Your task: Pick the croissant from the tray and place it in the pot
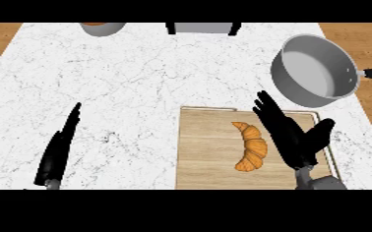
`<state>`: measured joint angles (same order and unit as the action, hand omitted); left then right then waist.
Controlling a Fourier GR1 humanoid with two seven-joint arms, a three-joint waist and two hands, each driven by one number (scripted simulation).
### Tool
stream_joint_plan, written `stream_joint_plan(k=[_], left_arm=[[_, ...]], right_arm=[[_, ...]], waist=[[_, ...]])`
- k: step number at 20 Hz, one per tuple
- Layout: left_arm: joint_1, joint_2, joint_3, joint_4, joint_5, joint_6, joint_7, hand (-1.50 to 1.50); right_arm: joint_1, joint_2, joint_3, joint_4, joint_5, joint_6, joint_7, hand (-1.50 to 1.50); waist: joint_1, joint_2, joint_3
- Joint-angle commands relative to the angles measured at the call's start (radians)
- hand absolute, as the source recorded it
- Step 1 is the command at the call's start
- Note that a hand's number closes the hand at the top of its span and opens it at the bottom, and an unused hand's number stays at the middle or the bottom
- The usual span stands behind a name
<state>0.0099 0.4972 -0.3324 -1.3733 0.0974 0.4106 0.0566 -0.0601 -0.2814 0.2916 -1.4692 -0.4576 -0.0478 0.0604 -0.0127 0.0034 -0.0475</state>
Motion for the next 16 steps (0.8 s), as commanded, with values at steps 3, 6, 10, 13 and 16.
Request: stream_joint_plan(k=[3,6,10,13,16], left_arm=[[-0.001,0.021,0.082,-0.006,0.045,-0.009,-0.040,0.00],[-0.019,0.082,0.154,-0.046,0.065,-0.003,-0.030,0.00],[0.011,0.048,0.124,-0.058,0.081,-0.012,-0.013,0.00],[0.037,0.053,0.144,-0.064,0.105,-0.035,-0.037,0.00],[-0.007,0.053,0.152,-0.060,0.120,-0.073,-0.016,0.00]], right_arm=[[0.112,-0.071,-0.082,-0.048,0.093,-0.238,0.090,1.50],[0.234,-0.161,-0.205,-0.013,0.138,-0.375,0.098,1.50],[0.255,-0.338,-0.156,-0.002,0.546,-0.590,-0.069,-1.50],[0.381,-0.221,-0.098,-0.160,0.635,-0.772,-0.113,-1.50],[0.492,-0.192,0.005,-0.352,0.767,-0.864,0.023,-1.50]], waist=[[-0.012,-0.012,0.044],[-0.050,-0.021,0.042],[-0.054,-0.030,0.037],[-0.047,-0.023,0.042],[-0.024,-0.009,0.043]])
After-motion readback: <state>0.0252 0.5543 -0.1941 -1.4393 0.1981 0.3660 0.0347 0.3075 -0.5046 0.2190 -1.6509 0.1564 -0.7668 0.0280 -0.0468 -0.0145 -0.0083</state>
